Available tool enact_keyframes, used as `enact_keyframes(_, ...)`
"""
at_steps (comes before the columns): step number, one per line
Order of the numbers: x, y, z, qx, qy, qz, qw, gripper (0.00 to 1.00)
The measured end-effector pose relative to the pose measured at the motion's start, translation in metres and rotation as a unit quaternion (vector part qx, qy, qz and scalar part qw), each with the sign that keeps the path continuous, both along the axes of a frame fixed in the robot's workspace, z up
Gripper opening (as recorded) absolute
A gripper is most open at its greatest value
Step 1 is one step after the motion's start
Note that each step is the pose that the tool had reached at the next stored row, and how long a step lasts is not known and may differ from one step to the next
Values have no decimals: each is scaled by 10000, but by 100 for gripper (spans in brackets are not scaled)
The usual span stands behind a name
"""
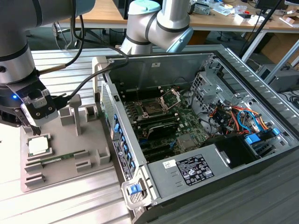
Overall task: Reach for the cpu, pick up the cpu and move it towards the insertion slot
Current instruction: 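Pick up the cpu and move it towards the insertion slot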
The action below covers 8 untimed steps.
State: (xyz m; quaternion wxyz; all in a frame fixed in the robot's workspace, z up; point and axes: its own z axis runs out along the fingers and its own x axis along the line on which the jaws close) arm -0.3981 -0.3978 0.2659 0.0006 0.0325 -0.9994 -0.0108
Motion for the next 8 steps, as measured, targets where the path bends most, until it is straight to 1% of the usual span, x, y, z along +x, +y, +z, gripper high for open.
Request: enact_keyframes(8, 0, 0, -18, 0, 0, 0, 10000, 10)
